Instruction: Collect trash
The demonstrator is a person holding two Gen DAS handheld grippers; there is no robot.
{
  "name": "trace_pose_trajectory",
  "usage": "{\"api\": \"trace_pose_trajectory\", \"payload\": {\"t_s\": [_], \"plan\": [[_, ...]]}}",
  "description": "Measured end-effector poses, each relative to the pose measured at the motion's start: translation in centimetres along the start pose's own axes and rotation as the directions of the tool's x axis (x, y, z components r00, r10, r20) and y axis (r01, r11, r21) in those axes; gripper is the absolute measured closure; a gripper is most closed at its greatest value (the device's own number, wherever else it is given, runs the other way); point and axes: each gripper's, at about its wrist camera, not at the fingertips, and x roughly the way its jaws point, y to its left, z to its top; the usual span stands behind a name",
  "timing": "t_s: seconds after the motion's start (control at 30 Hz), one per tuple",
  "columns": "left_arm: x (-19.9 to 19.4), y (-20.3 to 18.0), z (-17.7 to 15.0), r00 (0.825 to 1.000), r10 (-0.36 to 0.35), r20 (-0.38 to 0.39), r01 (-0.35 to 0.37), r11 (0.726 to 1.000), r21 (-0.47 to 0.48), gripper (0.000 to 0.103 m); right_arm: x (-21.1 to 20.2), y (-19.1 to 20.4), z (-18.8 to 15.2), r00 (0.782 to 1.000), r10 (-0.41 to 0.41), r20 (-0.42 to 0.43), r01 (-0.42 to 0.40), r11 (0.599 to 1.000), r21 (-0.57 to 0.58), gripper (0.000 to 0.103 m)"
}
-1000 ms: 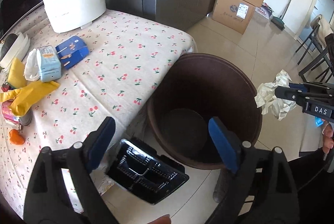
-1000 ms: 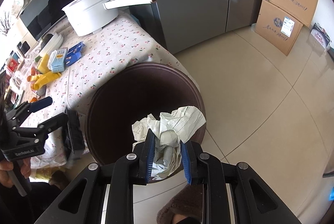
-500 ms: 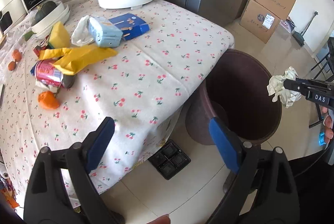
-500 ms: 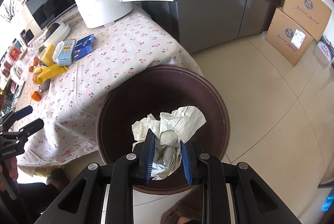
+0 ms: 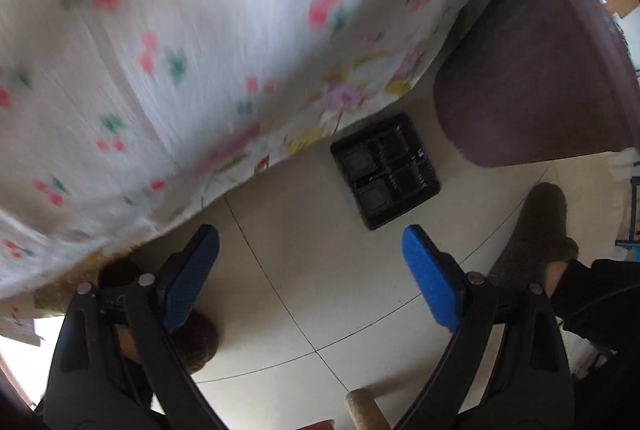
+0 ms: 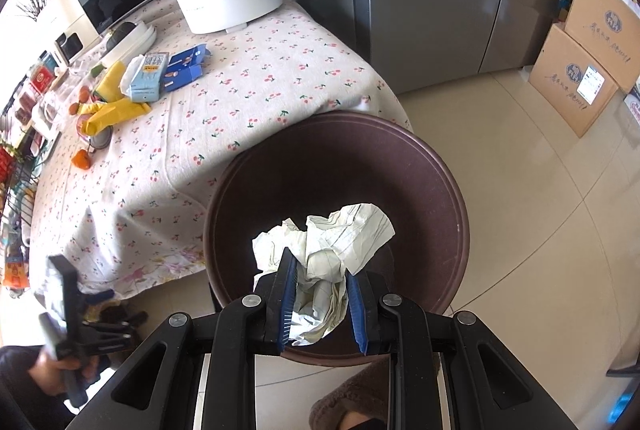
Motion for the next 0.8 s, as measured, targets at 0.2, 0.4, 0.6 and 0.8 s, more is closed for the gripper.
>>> {"api": "trace_pose_trajectory", "payload": {"t_s": [0.2,0.4,0.6,0.8], "plan": [[9.6,-0.9,-0.9,0.995,-0.066,-0.075,0.050,0.980,-0.194,0.020,0.9,-0.4,-0.4,0.999,0.000,-0.032,-0.001,1.000,-0.013,0.078],[13.2,-2.5,0.2,0.989,-0.140,-0.043,0.123,0.955,-0.271,0.020,1.8,-0.8,-0.6,0.998,-0.018,-0.057,0.016,1.000,-0.027,0.078],[15.6,-4.5,1.8,0.986,-0.153,-0.070,0.128,0.951,-0.280,0.020,3.1,-0.6,-0.6,0.996,-0.035,-0.087,0.031,0.999,-0.042,0.078],[17.9,-6.9,2.1,0.993,-0.051,-0.111,0.024,0.973,-0.230,0.029,4.0,-0.7,-0.6,0.993,-0.055,-0.106,0.051,0.998,-0.044,0.078]]}}
